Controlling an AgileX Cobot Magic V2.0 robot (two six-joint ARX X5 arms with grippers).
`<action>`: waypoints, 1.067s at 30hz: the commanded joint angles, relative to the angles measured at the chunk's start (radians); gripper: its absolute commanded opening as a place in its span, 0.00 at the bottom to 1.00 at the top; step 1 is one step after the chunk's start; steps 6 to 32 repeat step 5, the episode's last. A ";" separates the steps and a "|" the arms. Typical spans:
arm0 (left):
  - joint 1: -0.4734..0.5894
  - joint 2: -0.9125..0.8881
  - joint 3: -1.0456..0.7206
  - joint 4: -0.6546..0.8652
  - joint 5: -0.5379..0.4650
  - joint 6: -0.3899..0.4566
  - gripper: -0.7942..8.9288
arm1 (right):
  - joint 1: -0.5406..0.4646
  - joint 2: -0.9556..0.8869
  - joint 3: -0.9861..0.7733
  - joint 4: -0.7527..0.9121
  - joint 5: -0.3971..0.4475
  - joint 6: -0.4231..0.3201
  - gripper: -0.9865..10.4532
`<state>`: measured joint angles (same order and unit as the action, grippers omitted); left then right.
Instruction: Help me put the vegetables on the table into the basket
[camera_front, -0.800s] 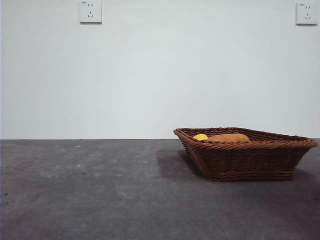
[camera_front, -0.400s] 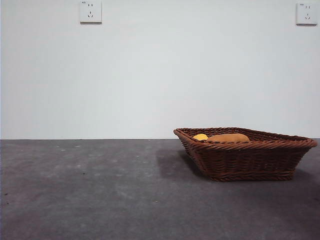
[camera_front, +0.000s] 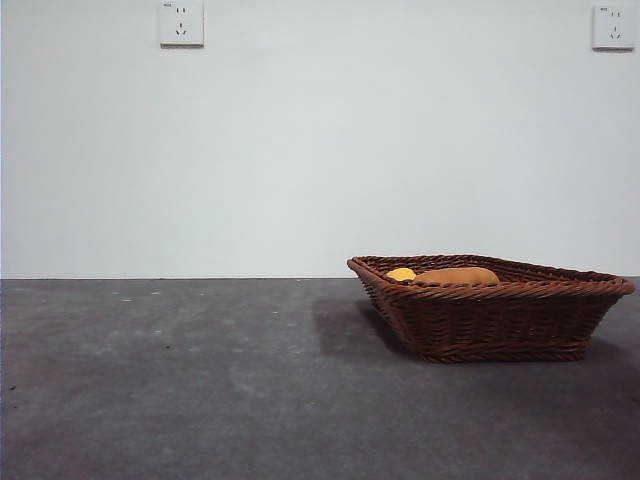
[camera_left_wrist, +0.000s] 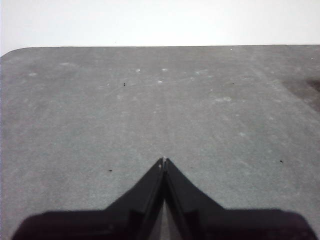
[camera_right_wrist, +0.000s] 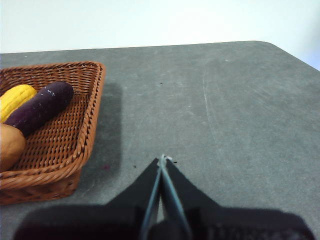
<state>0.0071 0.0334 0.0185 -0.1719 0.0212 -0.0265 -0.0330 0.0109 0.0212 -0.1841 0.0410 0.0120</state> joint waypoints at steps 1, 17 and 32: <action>-0.002 0.000 -0.010 0.005 0.005 -0.002 0.08 | -0.001 -0.002 -0.007 0.001 0.001 0.011 0.09; -0.002 0.000 -0.010 0.005 0.005 -0.002 0.08 | -0.001 -0.002 -0.007 0.001 0.001 0.011 0.09; -0.002 0.000 -0.010 0.005 0.005 -0.002 0.08 | -0.001 -0.002 -0.007 0.001 0.001 0.011 0.09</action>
